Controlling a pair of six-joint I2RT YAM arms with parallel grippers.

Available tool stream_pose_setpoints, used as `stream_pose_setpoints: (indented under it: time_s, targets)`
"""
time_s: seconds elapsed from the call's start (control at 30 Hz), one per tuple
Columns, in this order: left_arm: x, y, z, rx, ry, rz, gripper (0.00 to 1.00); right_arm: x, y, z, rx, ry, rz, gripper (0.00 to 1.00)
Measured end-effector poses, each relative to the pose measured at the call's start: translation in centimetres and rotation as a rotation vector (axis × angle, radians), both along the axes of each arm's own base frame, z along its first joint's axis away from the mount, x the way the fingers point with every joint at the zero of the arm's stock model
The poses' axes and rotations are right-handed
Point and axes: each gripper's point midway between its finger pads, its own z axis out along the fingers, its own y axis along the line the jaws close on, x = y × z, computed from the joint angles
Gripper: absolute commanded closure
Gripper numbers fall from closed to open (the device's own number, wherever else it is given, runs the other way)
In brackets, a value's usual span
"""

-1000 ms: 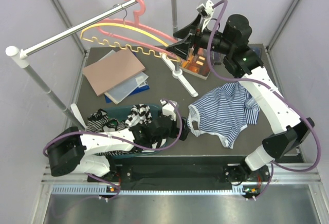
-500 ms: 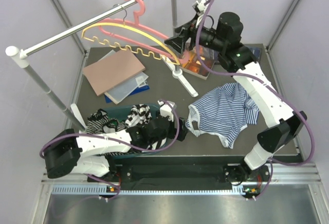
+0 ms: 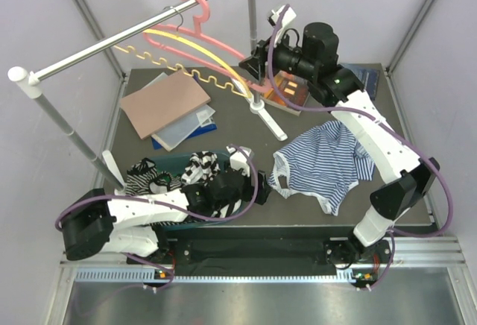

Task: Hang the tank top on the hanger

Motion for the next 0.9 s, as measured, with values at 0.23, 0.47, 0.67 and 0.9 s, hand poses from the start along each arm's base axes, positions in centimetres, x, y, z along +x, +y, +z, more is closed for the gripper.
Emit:
stream_pose_setpoints:
  time_s: [0.23, 0.47, 0.67, 0.9]
  targets:
    - [-0.1, 0.4, 0.2, -0.001, -0.004, 0.006, 0.01, -0.3, 1.5, -0.6, -0.063, -0.033, 0.009, 1.00]
    - [0.0, 0.5, 0.2, -0.003, -0.007, 0.011, 0.01, -1.1, 2.6, -0.7, -0.103, -0.076, 0.005, 1.00]
    - [0.0, 0.5, 0.2, -0.004, -0.006, 0.013, 0.01, -1.1, 1.9, 0.0, -0.106, -0.097, -0.034, 1.00]
    - [0.0, 0.6, 0.3, -0.005, -0.009, 0.018, 0.01, -2.9, -0.3, 3.1, -0.067, -0.155, -0.076, 1.00]
